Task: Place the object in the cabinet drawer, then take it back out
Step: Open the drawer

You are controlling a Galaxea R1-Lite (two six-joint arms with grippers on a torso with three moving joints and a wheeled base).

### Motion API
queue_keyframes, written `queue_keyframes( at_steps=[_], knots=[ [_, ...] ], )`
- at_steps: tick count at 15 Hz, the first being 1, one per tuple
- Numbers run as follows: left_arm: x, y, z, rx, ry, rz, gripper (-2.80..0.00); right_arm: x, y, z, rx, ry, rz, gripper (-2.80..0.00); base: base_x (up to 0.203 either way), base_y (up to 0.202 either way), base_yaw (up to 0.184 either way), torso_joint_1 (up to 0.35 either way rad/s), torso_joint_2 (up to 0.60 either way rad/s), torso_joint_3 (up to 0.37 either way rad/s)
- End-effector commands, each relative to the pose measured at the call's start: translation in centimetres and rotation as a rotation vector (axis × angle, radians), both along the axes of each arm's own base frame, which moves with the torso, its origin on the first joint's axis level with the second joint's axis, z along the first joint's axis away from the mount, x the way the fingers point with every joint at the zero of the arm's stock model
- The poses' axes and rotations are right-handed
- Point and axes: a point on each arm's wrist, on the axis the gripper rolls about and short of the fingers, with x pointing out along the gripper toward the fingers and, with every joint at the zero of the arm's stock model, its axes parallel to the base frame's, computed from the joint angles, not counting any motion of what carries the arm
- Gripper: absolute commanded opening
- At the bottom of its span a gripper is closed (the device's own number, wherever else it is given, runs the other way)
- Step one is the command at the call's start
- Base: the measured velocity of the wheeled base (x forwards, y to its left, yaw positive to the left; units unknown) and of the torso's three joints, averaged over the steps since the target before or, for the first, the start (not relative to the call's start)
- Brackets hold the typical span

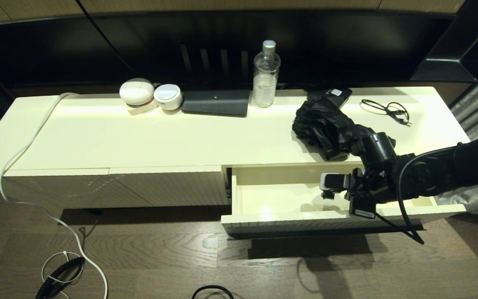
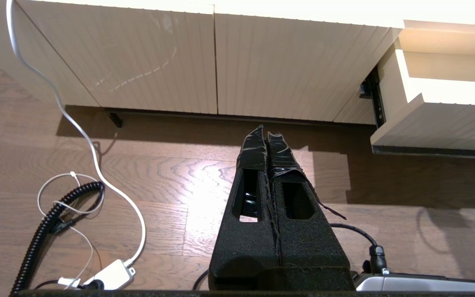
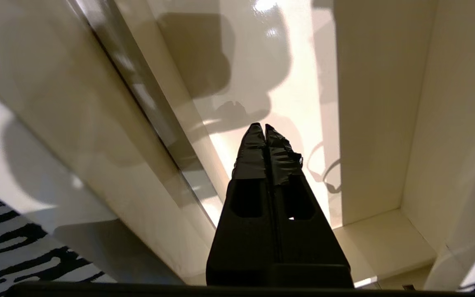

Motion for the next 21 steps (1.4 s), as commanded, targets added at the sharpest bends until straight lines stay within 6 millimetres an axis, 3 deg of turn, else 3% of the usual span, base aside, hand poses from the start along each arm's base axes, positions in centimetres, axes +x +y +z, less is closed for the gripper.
queue_keyframes(
  at_steps=[1, 9, 21],
  knots=[
    [0.0, 0.0, 0.0, -0.001, -0.002, 0.001, -2.80, -0.3, 0.0, -0.2, -0.006, 0.018, 0.008, -2.80, 0.000, 0.000, 0.000, 0.000, 0.00, 0.000],
    [0.0, 0.0, 0.0, -0.001, -0.002, 0.001, -2.80, -3.4, -0.3, 1.0, -0.015, 0.124, 0.043, -2.80, 0.000, 0.000, 0.000, 0.000, 0.00, 0.000],
    [0.0, 0.0, 0.0, -0.001, -0.002, 0.001, -2.80, -6.3, -0.6, -3.0, -0.039, 0.261, 0.072, -2.80, 0.000, 0.000, 0.000, 0.000, 0.00, 0.000]
  ],
)
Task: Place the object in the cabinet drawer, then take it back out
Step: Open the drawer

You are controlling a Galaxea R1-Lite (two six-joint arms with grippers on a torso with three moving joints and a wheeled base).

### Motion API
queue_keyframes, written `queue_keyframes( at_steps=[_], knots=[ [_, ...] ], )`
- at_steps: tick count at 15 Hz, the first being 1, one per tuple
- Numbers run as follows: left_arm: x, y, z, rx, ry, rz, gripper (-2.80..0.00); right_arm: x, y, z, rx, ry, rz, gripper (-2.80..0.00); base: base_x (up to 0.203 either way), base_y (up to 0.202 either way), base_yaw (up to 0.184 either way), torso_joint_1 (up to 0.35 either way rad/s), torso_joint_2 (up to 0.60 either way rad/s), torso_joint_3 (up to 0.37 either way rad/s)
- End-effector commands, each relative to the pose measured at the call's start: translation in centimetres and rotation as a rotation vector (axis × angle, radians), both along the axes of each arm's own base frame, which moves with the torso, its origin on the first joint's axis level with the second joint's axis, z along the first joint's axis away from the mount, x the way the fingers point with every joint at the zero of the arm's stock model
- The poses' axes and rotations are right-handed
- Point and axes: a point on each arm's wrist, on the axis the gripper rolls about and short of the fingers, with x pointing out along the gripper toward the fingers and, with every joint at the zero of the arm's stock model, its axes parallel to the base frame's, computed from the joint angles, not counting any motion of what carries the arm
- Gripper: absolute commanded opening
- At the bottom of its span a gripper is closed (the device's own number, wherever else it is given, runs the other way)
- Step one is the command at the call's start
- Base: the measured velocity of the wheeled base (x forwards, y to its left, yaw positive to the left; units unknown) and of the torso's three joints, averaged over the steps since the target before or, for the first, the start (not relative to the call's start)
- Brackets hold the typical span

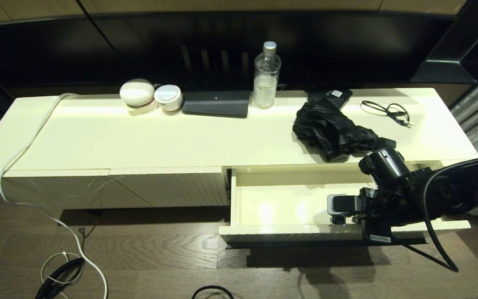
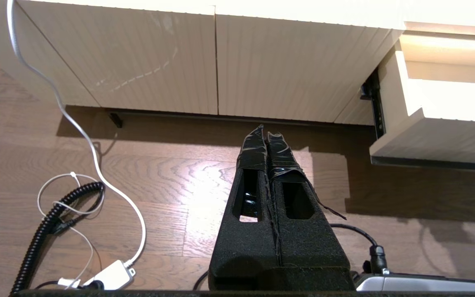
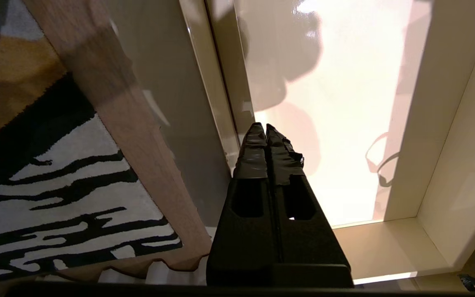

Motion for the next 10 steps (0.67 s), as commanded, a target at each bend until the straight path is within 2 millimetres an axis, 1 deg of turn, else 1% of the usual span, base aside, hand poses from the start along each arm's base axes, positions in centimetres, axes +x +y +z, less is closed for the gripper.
queue_keyframes(
  at_steps=[1, 5, 8, 9, 10],
  knots=[
    [0.0, 0.0, 0.0, -0.001, -0.002, 0.001, -2.80, -0.8, -0.2, -0.9, -0.012, 0.035, 0.009, -2.80, 0.000, 0.000, 0.000, 0.000, 0.00, 0.000],
    [0.0, 0.0, 0.0, -0.001, -0.002, 0.001, -2.80, -1.6, -0.2, -1.7, -0.011, 0.030, 0.018, -2.80, 0.000, 0.000, 0.000, 0.000, 0.00, 0.000],
    [0.0, 0.0, 0.0, -0.001, -0.002, 0.001, -2.80, -2.2, -0.3, -1.8, -0.011, 0.029, 0.022, -2.80, 0.000, 0.000, 0.000, 0.000, 0.00, 0.000],
    [0.0, 0.0, 0.0, -0.001, -0.002, 0.001, -2.80, -2.2, -0.3, -1.7, -0.007, 0.018, 0.022, -2.80, 0.000, 0.000, 0.000, 0.000, 0.00, 0.000],
    [0.0, 0.0, 0.0, -0.001, -0.002, 0.001, -2.80, -2.2, -0.3, -1.1, 0.004, -0.019, 0.023, -2.80, 0.000, 0.000, 0.000, 0.000, 0.00, 0.000]
  ],
)
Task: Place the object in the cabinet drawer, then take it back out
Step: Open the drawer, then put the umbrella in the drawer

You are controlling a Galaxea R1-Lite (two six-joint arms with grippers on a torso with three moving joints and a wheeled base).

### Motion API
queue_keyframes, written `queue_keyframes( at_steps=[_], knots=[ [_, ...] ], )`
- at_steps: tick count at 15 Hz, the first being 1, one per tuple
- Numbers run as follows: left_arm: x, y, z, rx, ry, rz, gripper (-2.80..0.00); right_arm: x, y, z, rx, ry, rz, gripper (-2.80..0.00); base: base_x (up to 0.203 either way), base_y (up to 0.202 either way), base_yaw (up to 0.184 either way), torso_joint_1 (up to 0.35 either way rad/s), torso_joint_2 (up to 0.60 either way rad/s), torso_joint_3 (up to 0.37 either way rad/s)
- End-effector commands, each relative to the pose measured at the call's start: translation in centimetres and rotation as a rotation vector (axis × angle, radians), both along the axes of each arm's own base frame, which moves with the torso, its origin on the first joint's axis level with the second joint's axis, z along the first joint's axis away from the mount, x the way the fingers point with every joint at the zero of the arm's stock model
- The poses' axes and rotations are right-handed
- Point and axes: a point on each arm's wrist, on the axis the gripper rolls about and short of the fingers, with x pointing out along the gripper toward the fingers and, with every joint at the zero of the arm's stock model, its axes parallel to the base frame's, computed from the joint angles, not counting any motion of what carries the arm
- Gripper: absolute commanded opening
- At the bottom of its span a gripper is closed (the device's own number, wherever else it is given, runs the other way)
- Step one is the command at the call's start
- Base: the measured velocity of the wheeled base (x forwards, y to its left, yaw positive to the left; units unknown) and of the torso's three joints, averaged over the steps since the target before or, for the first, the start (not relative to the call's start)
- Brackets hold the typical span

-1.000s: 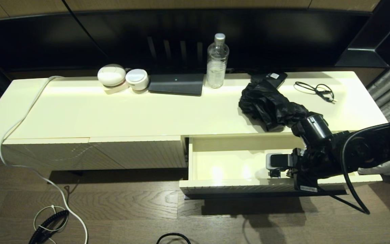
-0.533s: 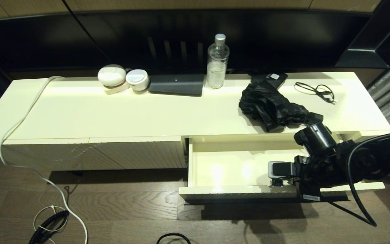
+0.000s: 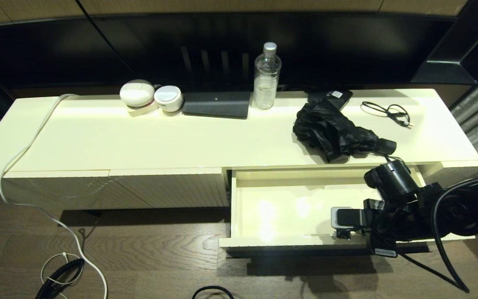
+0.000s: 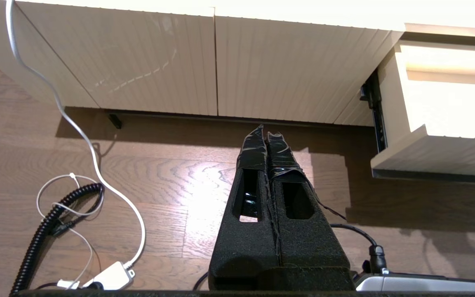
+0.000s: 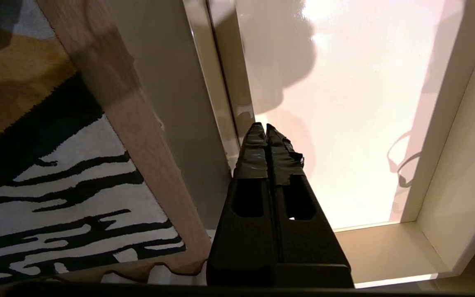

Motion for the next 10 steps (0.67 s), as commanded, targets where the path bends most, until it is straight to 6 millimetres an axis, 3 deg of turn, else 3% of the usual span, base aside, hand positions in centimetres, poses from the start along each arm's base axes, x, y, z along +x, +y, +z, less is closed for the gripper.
queue_keyframes(
  at_steps=[1, 9, 10],
  knots=[
    [0.0, 0.0, 0.0, -0.001, -0.002, 0.001, -2.80, -0.3, 0.0, 1.3, 0.017, -0.063, 0.007, -2.80, 0.000, 0.000, 0.000, 0.000, 0.00, 0.000],
    [0.0, 0.0, 0.0, -0.001, -0.002, 0.001, -2.80, -3.6, -0.9, 12.5, 0.086, -0.420, 0.044, -2.80, 0.000, 0.000, 0.000, 0.000, 0.00, 0.000],
    [0.0, 0.0, 0.0, -0.001, -0.002, 0.001, -2.80, -3.7, -0.9, 13.9, 0.082, -0.459, 0.059, 0.00, 0.000, 0.000, 0.000, 0.000, 0.00, 0.000]
  ],
)
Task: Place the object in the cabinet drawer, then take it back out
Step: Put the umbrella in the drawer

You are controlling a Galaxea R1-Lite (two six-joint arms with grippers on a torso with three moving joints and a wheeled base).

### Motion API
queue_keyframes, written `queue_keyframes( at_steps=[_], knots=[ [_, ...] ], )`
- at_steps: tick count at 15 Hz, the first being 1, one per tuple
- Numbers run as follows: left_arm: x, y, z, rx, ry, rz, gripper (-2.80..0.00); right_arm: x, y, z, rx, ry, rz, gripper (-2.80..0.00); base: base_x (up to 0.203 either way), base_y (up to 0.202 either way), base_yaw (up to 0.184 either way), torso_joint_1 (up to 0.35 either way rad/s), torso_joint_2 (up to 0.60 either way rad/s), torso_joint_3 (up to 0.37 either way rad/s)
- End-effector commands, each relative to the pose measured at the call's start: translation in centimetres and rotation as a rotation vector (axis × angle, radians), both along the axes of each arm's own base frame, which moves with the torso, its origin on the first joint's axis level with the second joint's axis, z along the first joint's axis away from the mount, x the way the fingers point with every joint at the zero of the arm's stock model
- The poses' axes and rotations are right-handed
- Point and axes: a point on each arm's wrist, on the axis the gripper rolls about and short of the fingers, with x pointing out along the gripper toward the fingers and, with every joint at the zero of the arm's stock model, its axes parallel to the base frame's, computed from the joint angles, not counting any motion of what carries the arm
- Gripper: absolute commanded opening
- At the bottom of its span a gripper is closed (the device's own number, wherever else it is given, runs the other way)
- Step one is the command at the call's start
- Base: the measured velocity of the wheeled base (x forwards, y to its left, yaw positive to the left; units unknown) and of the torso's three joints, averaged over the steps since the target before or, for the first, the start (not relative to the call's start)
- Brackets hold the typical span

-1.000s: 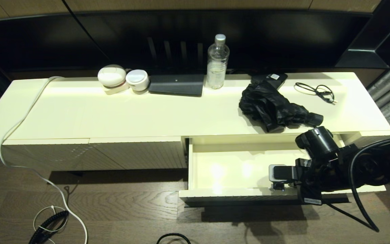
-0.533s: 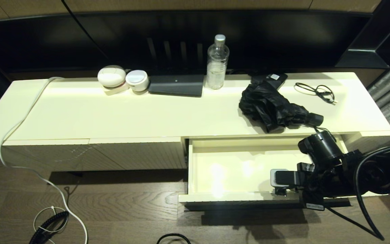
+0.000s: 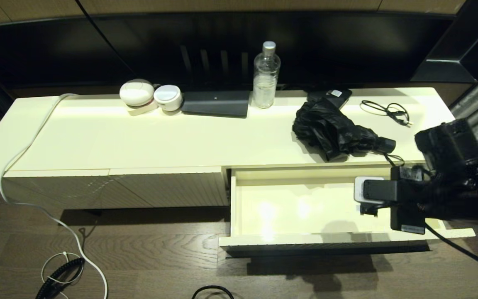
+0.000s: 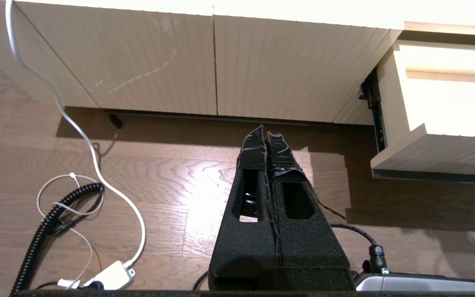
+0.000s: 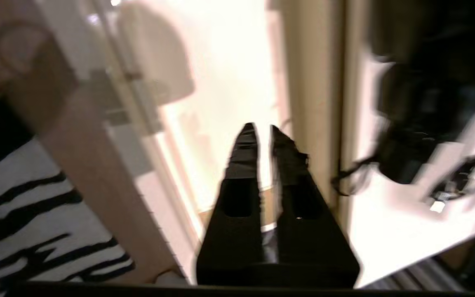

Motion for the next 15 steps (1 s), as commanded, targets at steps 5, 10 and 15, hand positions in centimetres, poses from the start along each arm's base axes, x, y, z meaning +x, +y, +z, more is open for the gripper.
queue_keyframes(
  at_steps=[5, 10, 15],
  knots=[
    [0.0, 0.0, 0.0, -0.001, -0.002, 0.001, -2.80, 1.5, 0.6, 5.6, 0.004, -0.201, 0.005, 0.00, 0.000, 0.000, 0.000, 0.000, 0.00, 0.000],
    [0.0, 0.0, 0.0, -0.001, -0.002, 0.001, -2.80, 6.5, 2.4, 5.7, -0.044, -0.345, -0.008, 0.00, 0.000, 0.000, 0.000, 0.000, 0.00, 0.000],
    [0.0, 0.0, 0.0, -0.001, -0.002, 0.000, -2.80, 9.2, 3.6, 4.4, -0.052, -0.423, -0.042, 0.00, 0.000, 0.000, 0.000, 0.000, 0.00, 0.000]
  ],
)
